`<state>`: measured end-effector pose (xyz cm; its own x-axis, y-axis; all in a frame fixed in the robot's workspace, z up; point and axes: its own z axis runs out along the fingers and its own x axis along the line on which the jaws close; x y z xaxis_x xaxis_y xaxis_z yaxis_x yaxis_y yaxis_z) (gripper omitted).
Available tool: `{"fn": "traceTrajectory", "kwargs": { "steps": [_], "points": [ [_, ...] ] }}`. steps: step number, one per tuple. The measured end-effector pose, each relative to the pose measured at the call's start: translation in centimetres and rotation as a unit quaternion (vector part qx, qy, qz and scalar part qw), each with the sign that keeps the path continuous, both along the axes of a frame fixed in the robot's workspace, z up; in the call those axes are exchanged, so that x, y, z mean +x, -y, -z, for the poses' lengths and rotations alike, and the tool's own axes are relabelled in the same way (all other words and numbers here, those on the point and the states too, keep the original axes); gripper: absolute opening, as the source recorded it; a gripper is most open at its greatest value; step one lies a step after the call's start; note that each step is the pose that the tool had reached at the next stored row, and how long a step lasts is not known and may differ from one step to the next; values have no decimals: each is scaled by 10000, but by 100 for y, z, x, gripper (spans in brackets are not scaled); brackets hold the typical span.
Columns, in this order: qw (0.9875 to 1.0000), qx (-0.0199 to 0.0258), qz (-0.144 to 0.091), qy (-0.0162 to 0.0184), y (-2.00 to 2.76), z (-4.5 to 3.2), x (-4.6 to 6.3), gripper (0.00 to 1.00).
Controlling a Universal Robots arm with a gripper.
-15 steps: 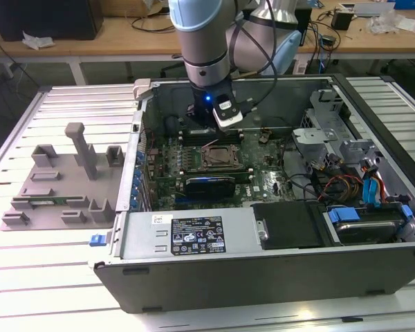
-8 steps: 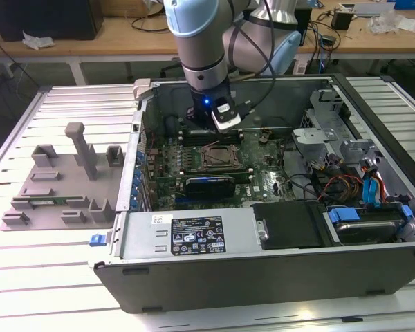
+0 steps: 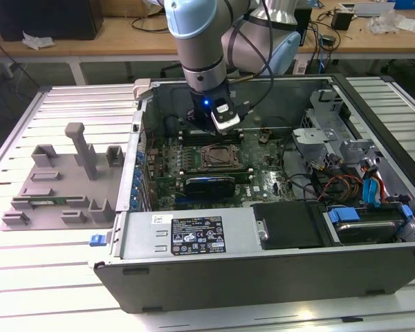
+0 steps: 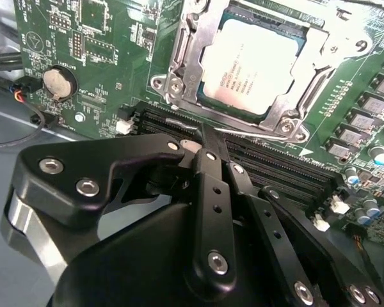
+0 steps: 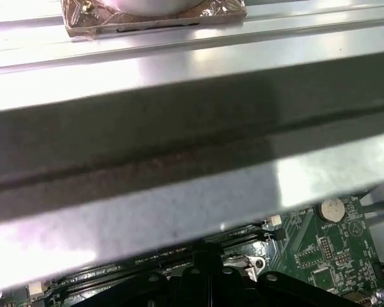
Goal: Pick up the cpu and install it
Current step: 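Install the first cpu locking lever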
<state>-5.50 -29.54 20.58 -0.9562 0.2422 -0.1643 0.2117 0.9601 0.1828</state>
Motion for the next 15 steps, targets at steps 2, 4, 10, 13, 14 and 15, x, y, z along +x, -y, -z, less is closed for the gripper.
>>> {"fn": "traceTrajectory", "kwargs": {
  "steps": [2,4,10,13,14,15],
  "points": [
    [10000,-34,3,0,-2,8,0,11],
    [10000,-58,5,0,-2,20,1,11],
    [10000,-75,9,0,-4,53,1,11],
    [10000,-94,9,-1,-5,63,0,11],
    [10000,-99,9,-1,-4,65,0,11],
    [9999,-103,9,0,-4,68,0,11]
  ]
}}
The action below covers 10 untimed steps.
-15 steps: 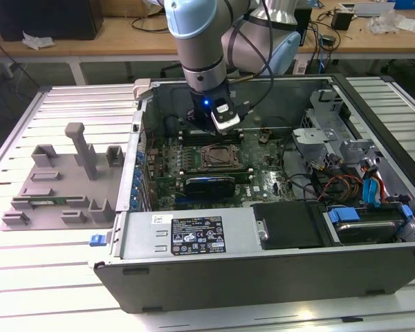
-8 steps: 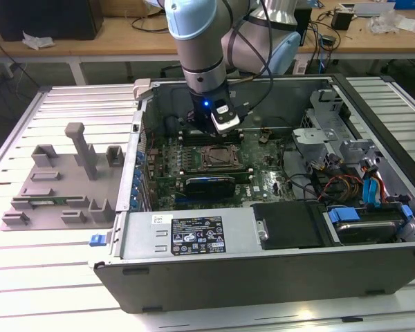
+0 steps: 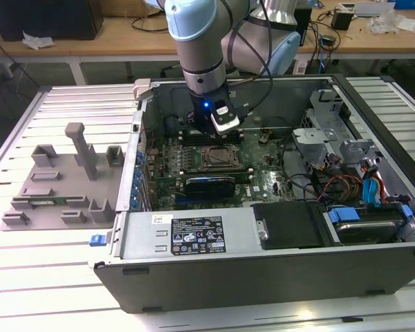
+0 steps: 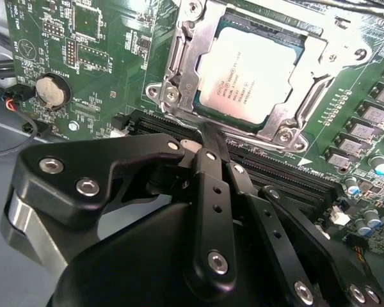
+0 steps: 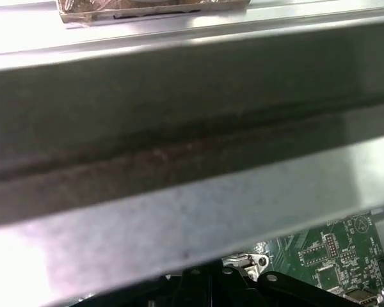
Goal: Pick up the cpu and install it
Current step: 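Install the first cpu locking lever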
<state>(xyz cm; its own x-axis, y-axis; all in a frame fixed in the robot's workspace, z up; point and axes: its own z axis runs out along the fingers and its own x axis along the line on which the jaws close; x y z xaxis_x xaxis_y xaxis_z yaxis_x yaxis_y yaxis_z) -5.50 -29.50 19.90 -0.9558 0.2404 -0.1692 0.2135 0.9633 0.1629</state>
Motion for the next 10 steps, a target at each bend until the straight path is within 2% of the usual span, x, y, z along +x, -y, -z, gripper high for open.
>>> {"fn": "traceTrajectory", "kwargs": {
  "steps": [6,10],
  "points": [
    [10000,-6,1,0,0,13,3,11],
    [10000,17,1,1,-1,14,5,11]
  ]
}}
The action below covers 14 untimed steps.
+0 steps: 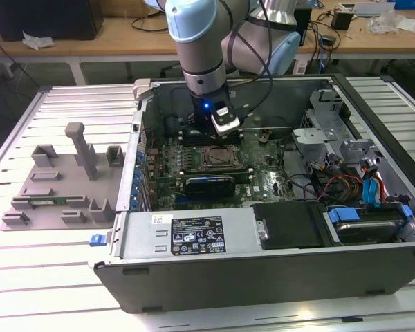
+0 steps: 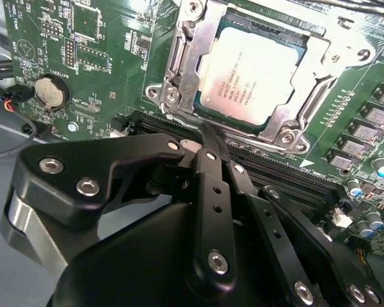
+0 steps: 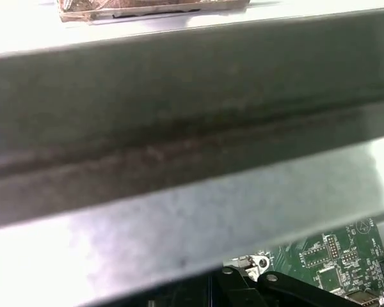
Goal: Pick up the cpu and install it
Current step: 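Install the first cpu locking lever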
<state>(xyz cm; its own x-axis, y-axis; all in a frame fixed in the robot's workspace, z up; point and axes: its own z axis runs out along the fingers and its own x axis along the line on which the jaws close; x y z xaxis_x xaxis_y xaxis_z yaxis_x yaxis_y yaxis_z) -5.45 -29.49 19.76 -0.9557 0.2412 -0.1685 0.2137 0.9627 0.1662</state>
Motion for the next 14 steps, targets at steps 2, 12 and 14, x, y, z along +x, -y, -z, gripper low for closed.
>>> {"fn": "traceTrajectory", "kwargs": {
  "steps": [2,12,14],
  "points": [
    [10000,-1,-1,0,1,-32,0,11],
    [9985,-504,-3,-209,23,-177,7,11],
    [9982,-549,-4,-258,106,-177,7,11]
  ]
}}
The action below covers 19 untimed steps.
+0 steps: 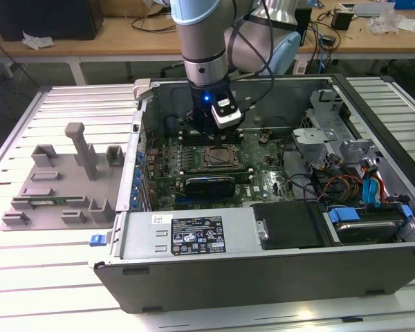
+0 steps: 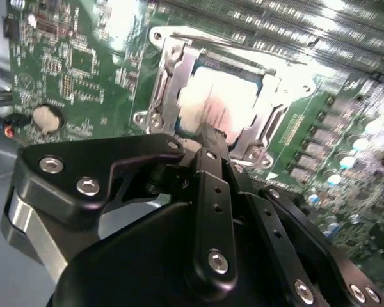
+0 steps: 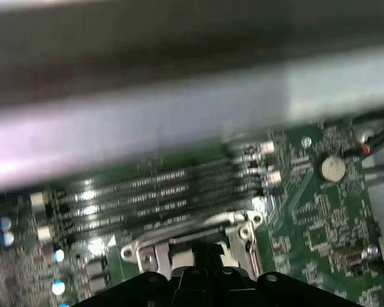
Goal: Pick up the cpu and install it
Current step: 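Install the first cpu locking lever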
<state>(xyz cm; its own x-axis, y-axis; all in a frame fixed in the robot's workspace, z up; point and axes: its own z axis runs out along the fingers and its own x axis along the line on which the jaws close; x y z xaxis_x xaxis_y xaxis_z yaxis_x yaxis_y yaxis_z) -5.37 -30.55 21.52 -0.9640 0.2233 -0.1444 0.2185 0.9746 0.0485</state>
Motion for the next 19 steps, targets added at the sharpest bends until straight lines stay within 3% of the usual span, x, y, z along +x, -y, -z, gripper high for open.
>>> {"fn": "traceTrajectory", "kwargs": {
  "steps": [6,8,12,15,19],
  "points": [
    [9999,-89,-1,-124,168,0,0,11],
    [9998,-126,-1,-162,190,1,1,11],
    [9997,-137,-64,-173,191,0,4,11],
    [9993,-141,-291,-173,191,0,10,11],
    [9977,-147,-633,-173,191,0,16,11]
  ]
}}
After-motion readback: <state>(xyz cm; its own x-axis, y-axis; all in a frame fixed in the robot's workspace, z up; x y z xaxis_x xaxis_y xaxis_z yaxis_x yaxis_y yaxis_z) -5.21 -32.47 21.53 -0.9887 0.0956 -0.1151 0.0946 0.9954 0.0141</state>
